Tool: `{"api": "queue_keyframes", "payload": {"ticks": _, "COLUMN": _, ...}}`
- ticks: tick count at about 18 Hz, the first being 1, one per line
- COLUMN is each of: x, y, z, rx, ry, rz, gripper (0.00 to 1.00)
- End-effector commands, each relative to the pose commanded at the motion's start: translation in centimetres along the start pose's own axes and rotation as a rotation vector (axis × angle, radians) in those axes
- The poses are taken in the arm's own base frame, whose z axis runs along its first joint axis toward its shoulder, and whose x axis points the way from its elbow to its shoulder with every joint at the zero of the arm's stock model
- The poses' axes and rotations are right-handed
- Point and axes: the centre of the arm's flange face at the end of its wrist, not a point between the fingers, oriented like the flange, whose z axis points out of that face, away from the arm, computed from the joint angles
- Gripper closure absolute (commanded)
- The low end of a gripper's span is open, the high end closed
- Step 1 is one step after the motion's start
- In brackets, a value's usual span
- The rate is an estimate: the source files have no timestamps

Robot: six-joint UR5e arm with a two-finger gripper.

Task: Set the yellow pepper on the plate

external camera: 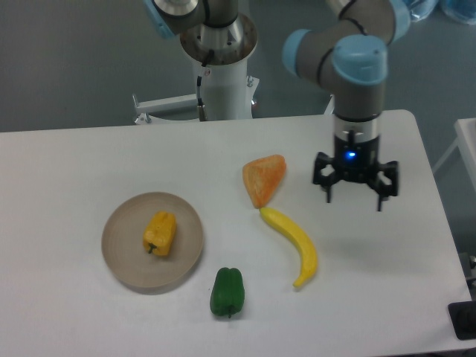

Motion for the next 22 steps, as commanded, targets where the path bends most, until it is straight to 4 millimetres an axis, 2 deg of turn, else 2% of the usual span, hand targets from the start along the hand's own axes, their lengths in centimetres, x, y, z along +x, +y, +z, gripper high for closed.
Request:
{"api": "queue_keyframes", "payload": {"ticks": 6, "x": -0.29, "y": -0.04, "z": 0.25, "rx": -0.014, "ry": -0.011, "rz": 0.028, "gripper": 0.0}}
{"api": "queue_keyframes", "payload": {"ticks": 8, "x": -0.21, "y": -0.12, "z": 0.94, "rx": -0.021, "ry": -0.005, "rz": 0.03, "gripper": 0.0}}
{"api": "queue_keyframes", "payload": {"ticks": 16, "x": -0.31, "y": -0.36, "z": 0.19, "rx": -0.014, "ry": -0.017, "rz": 0.039, "gripper": 0.0}}
{"api": "queue_keyframes", "payload": {"ticks": 22, "x": -0.24, "y": -0.42, "z": 0.5, "rx": -0.015, "ry": -0.014, "rz": 0.046, "gripper": 0.0}}
